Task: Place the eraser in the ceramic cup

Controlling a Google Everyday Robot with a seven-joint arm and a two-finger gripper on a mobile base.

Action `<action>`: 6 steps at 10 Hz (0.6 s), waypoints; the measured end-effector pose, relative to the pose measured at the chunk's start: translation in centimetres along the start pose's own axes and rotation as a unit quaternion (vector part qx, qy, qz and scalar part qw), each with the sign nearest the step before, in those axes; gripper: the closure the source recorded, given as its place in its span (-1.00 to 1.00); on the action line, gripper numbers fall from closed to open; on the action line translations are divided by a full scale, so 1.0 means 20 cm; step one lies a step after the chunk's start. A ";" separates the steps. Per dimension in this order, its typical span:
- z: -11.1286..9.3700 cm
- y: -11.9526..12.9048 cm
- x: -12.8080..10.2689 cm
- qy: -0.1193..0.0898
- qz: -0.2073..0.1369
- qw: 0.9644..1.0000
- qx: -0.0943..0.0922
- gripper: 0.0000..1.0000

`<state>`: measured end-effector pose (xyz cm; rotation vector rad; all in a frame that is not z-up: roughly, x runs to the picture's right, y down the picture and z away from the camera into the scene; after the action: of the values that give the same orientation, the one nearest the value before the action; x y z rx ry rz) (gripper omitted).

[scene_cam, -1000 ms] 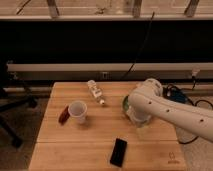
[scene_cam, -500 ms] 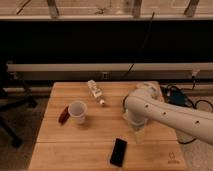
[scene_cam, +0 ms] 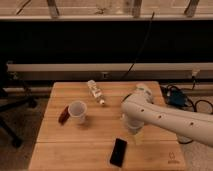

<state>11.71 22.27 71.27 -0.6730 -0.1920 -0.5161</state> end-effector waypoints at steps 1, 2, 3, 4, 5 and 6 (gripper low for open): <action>0.01 0.00 -0.01 0.001 -0.009 1.000 -0.001 -0.60; 0.03 0.00 -0.02 -0.001 -0.019 1.000 -0.003 -0.60; 0.05 0.01 -0.03 -0.002 -0.035 0.999 -0.006 -0.60; 0.07 0.01 -0.04 -0.003 -0.046 0.999 -0.009 -0.60; 0.08 0.01 -0.04 -0.003 -0.056 0.998 -0.010 -0.60; 0.11 0.01 -0.06 -0.005 -0.071 0.997 -0.012 -0.60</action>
<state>10.76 24.20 72.40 -0.6892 -0.2438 -0.6525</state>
